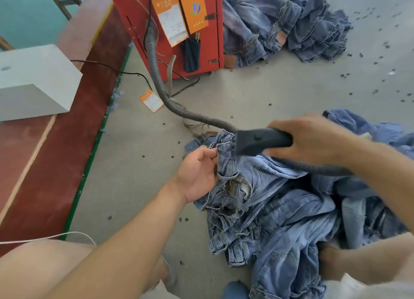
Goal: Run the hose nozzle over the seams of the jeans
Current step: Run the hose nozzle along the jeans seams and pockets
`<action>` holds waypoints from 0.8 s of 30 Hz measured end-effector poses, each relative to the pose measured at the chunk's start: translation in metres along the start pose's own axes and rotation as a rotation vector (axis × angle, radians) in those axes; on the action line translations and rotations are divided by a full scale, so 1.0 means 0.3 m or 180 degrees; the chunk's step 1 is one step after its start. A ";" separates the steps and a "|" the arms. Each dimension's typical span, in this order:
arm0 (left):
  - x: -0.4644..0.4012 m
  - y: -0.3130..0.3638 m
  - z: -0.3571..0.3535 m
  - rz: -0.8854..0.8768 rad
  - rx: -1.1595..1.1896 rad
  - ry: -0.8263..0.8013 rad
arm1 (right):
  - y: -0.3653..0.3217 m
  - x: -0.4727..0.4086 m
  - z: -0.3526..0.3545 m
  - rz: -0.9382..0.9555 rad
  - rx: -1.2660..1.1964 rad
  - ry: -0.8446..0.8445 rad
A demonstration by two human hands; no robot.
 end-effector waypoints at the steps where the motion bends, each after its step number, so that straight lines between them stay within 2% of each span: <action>1: -0.004 -0.010 0.003 0.0035 -0.0042 0.0021 | -0.026 -0.010 -0.028 0.0062 0.0067 -0.0026; 4: -0.005 -0.020 -0.002 0.0123 -0.0262 -0.0067 | -0.084 -0.034 -0.027 0.0265 -0.0001 0.0340; 7: -0.004 -0.014 -0.018 0.0087 -0.0239 -0.0237 | -0.026 -0.029 0.039 0.0110 -0.0304 0.0527; 10: -0.008 -0.010 -0.007 0.0023 -0.0097 -0.0169 | 0.035 -0.004 0.053 -0.0030 -0.0339 0.0124; 13: -0.011 -0.018 0.008 0.0070 -0.0149 -0.0064 | 0.001 -0.004 -0.015 0.0011 -0.0278 -0.0280; 17: -0.014 -0.031 0.005 0.0125 -0.0193 -0.0068 | -0.055 -0.031 -0.003 0.0120 -0.0241 0.0250; 20: -0.022 -0.031 -0.009 0.0108 -0.0084 -0.0070 | 0.007 -0.011 0.075 -0.0110 -0.0460 0.0693; 24: -0.034 -0.024 -0.002 -0.0020 0.0320 0.0236 | 0.090 0.040 0.113 -0.0288 -0.0683 0.0727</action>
Point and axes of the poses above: each hand's wrist, its own x-axis away from the middle knuckle, its own z-axis out of the back of the hand, y = z × x, the point moved 7 cm from there along -x, towards the middle knuckle, and after that the axes turned 11 degrees about -y, right-handed, at the moved point
